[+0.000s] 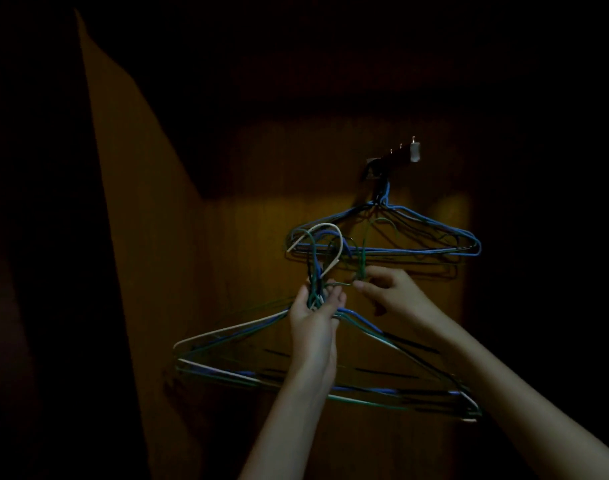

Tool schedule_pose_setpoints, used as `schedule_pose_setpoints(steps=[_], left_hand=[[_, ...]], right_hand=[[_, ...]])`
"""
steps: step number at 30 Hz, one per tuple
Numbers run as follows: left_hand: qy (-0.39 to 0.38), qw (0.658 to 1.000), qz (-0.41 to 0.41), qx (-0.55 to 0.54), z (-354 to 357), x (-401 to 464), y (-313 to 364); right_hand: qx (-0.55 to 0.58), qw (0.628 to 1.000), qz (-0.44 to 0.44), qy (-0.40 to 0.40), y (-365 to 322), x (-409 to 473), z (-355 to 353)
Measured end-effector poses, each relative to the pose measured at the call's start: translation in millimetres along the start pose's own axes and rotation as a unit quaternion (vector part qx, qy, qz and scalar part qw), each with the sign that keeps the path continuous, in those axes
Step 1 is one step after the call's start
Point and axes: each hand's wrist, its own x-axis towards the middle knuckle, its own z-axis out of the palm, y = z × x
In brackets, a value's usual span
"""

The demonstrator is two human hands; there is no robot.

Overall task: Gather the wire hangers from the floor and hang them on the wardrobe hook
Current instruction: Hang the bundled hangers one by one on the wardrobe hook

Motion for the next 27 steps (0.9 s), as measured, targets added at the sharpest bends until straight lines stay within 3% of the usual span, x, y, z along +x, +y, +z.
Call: schedule_pose_setpoints(steps=[5,9,15,21,24,27], left_hand=[[-0.003,1.000,-0.013,0.011,-5,-16,-3],[-0.002,1.000,-0.015,-0.001,-5,-26,4],[-0.015,1.000,-0.011,-0.021,-5,-44,7],[-0.021,0.999,-0.021,-0.014,-8,-56,12],[-0.026,0.999,-0.022,-0.008,-11,-63,15],[-0.026,0.999,-0.022,0.008,-18,-69,14]], right_hand=[[0.156,0.984,0.087,0.011,0,-5,-6],[0.165,0.980,0.114,-0.002,2,-9,-14],[-0.066,0.995,0.066,0.014,10,-17,-11],[-0.309,0.950,0.025,0.024,19,-17,-20],[-0.235,0.972,0.008,-0.019,8,-28,-15],[-0.100,0.995,0.015,-0.001,-9,-40,-9]])
